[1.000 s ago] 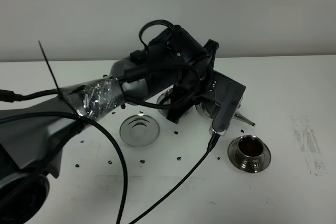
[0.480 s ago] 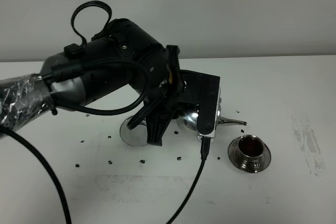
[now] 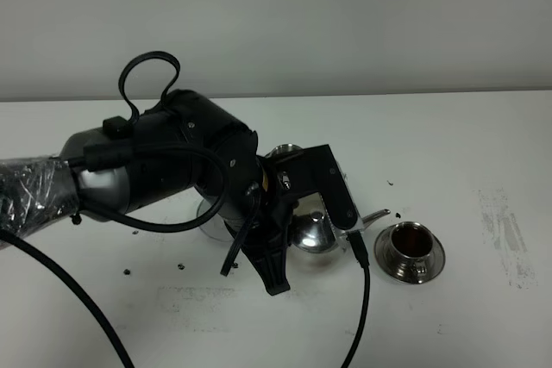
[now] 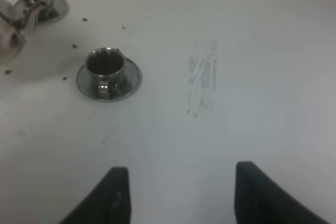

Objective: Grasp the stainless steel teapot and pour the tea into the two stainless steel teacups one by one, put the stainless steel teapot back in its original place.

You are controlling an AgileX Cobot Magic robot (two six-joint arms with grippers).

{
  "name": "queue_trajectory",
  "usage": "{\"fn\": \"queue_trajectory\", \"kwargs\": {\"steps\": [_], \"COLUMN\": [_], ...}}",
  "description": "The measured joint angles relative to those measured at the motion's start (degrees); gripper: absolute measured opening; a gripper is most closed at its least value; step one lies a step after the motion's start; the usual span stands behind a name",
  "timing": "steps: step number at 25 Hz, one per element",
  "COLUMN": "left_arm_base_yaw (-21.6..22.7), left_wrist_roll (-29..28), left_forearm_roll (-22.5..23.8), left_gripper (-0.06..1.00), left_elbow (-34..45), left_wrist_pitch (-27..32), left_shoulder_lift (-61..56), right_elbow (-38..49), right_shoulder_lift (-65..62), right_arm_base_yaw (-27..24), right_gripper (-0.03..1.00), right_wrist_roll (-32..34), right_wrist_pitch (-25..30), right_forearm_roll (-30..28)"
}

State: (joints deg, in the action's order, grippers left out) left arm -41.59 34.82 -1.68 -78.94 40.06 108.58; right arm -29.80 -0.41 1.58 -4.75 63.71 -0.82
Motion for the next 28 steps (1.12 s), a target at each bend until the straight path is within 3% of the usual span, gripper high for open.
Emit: {"fn": "queue_trajectory", "kwargs": {"steps": [5, 12, 28], "left_arm_base_yaw": [0.0, 0.0, 0.93], "left_wrist_roll": [-0.5, -3.18, -3.19], "left_forearm_roll": [-3.29, -4.86, -3.85], "left_gripper": [0.22, 0.22, 0.22], "left_elbow": [4.31, 5.05, 5.11], "left_wrist_pitch": [-4.46, -5.94, -6.53], "left_shoulder_lift": [0.0, 2.34, 0.9], "right_elbow": [0.0, 0.0, 0.0], "right_shoulder_lift": [0.0, 0.0, 0.0], "right_arm_base_yaw": [0.0, 0.0, 0.0], "right_gripper": [0.43, 0.43, 0.43], "right_wrist_roll": [0.0, 0.0, 0.0], "right_wrist_pitch": [0.0, 0.0, 0.0], "right_forearm_roll": [0.0, 0.0, 0.0]}}
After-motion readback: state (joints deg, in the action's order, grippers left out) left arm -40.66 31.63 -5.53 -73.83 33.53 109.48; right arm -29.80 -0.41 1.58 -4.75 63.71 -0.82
